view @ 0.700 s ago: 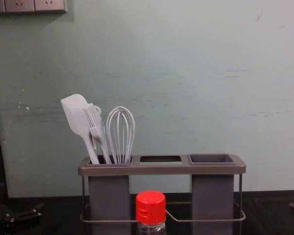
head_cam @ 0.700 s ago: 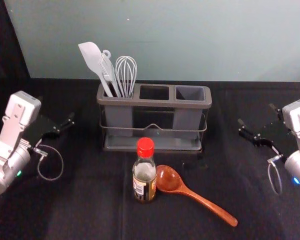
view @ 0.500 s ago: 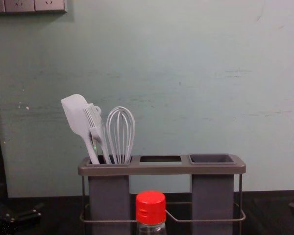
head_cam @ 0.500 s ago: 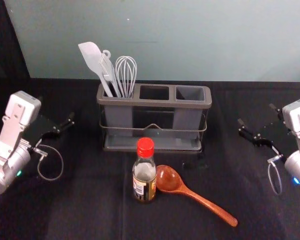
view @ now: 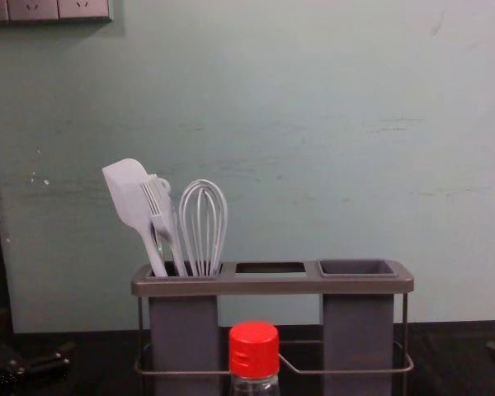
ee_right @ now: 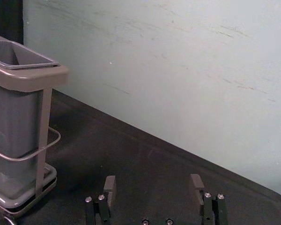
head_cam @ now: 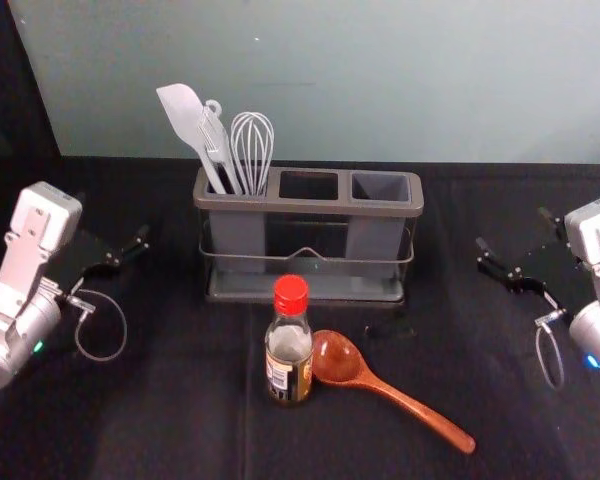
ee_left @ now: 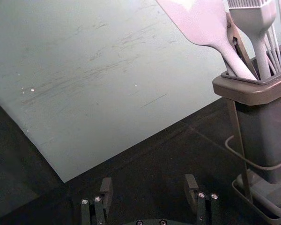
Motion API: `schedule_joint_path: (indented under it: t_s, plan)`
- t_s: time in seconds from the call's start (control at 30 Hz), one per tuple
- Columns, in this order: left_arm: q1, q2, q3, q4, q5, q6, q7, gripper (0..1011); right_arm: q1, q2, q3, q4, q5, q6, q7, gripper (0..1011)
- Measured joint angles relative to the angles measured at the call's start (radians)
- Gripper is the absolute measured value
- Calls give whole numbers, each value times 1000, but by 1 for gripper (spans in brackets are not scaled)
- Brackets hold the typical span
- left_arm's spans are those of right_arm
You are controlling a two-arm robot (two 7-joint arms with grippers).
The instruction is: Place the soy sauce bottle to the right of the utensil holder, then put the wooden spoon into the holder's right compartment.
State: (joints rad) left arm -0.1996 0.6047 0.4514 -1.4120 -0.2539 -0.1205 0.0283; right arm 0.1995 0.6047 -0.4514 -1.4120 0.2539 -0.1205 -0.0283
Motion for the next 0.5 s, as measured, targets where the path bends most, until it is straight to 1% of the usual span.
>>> schedule_joint_path:
  t_s: [0.5]
  plan:
    - [0,0,0,0,0,0,0,1005,0,0,0,0,0,0,0,1004]
